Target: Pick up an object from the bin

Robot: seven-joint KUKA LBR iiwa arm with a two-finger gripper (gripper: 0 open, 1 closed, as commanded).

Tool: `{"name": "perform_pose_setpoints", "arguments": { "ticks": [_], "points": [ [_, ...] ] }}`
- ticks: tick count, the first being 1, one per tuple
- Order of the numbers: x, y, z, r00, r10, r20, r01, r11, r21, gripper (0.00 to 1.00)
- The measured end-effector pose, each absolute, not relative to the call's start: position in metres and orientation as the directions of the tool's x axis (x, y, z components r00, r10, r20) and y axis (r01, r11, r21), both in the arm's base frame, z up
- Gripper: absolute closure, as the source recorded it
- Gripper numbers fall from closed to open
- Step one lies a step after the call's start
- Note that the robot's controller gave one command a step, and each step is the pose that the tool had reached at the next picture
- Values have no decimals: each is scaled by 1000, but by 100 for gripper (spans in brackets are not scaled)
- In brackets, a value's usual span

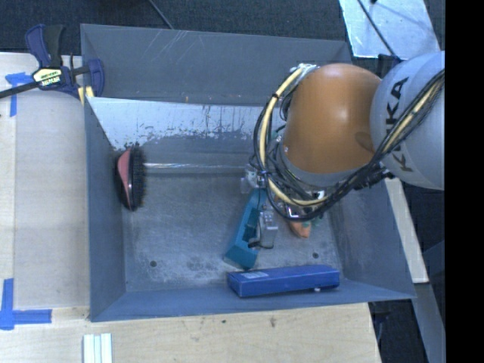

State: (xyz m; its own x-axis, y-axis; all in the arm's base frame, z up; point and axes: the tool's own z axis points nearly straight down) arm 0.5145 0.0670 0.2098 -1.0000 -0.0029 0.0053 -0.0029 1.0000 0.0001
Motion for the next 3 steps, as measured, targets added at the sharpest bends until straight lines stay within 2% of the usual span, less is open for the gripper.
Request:
{"name": "perform_pose_setpoints", "arguments": {
  "ticks": [1, 2, 3],
  "points": [
    [516, 67, 214, -1000, -1, -3, -1, 1000, 1, 0],
    [511, 52, 178, -999, -52, -7, -52, 999, 0, 0],
    [525, 53, 139, -999, -34, -1, -34, 999, 0, 0]
  ]
}}
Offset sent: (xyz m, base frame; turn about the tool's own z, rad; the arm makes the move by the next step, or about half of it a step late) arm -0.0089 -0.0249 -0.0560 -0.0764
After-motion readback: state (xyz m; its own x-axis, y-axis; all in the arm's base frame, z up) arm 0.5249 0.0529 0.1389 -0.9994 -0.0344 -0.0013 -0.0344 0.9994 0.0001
